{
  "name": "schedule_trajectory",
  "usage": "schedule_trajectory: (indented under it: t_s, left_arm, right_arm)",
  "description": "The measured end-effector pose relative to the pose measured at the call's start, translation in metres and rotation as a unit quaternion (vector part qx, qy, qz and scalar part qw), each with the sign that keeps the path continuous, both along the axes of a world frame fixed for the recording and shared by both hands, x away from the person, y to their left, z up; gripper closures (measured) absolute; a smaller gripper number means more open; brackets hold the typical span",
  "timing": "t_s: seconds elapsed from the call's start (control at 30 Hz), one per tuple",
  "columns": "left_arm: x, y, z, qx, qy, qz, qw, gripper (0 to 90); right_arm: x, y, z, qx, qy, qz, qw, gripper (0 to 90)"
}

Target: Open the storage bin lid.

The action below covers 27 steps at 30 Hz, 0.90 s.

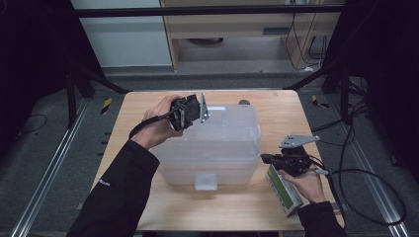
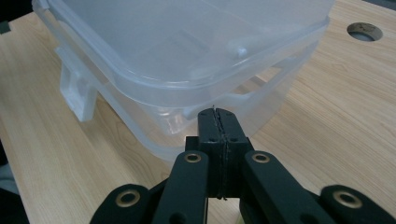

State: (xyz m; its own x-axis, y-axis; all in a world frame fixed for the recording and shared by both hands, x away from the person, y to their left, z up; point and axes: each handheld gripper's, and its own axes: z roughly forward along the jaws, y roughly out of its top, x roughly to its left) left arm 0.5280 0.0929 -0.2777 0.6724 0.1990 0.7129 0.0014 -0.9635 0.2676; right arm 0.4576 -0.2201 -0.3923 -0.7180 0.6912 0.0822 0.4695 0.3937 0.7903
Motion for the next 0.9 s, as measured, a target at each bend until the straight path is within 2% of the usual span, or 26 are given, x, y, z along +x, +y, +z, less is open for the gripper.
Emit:
schedule_trajectory:
  t_s: [0.27,0.47,0.6,0.8,0.9]
  left_arm:
    - [0.0,0.0,0.0,-0.004,0.001,0.002,1.0,70.3]
    - [0.0,0.001,-0.001,-0.015,0.002,0.004,0.9999,69.1]
    - [-0.002,0.003,0.002,-0.028,0.01,0.003,0.9996,62.8]
    - [-0.01,0.012,0.008,-0.055,0.01,0.008,0.9984,59.6]
    - [-0.014,0.019,0.01,-0.075,0.014,0.012,0.997,59.1]
  right_arm:
    - [0.0,0.007,0.0,0.002,-0.004,0.012,0.9999,90.0]
    - [0.0,0.007,0.0,0.003,-0.004,0.011,0.9999,90.0]
    - [0.0,0.007,0.0,0.007,-0.005,0.011,0.9999,90.0]
    - [0.0,0.006,0.001,0.018,-0.006,0.014,0.9997,90.0]
    - [-0.001,0.006,0.002,0.017,-0.008,0.013,0.9997,90.0]
